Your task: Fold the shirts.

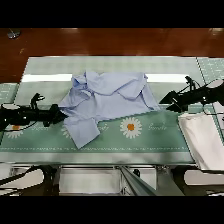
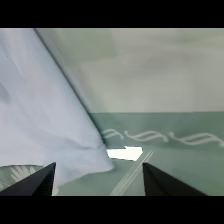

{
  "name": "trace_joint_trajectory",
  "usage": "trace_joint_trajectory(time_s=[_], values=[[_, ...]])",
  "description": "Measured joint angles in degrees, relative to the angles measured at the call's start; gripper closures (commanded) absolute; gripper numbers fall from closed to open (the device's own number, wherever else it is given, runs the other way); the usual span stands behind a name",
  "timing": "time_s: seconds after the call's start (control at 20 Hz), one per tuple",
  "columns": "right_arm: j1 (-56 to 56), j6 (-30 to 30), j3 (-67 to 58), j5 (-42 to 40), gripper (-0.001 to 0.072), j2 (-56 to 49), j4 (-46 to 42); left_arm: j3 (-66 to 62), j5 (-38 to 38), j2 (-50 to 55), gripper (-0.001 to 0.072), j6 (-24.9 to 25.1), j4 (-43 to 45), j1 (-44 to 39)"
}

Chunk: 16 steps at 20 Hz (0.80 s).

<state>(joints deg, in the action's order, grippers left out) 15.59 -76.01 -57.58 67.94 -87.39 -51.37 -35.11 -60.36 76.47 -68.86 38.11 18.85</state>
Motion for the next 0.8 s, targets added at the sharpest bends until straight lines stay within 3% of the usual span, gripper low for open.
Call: trace_joint_trajectory(time_s=[0.2, 0.25, 0.3, 0.35, 0.6, 0.8], values=[[-4.1, -0.2, 0.0, -1.2, 0.0113, -2.1, 3.3, -2.0, -2.4, 0.4, 0.0679, 1.9, -1.0, -1.0], [-4.9, -0.1, -0.1, -1.4, 0.0258, -2.6, 4.5, -2.4, -2.7, 0.5, 0.0679, 2.1, -0.9, -1.1], [-5.8, -0.1, -0.4, -2.1, 0.0546, -3.2, 5.3, -2.9, -2.9, 0.5, 0.0679, 2.3, -1.5, -1.2], [-6.5, -0.1, -0.9, -2.1, 0.0697, -3.7, 6.3, -3.2, -3.4, 0.4, 0.0679, 2.4, -1.9, -1.2], [-8.2, -0.1, -11.6, 2.7, 0.0698, -3.0, 8.4, -8.3, -6.5, -3.6, 0.068, 5.8, -13.2, -1.2], [-8.5, -2.3, -33.0, 6.0, 0.0698, 2.7, 7.6, -25.3, -5.7, -10.5, 0.0681, 6.8, -21.9, -0.1]])
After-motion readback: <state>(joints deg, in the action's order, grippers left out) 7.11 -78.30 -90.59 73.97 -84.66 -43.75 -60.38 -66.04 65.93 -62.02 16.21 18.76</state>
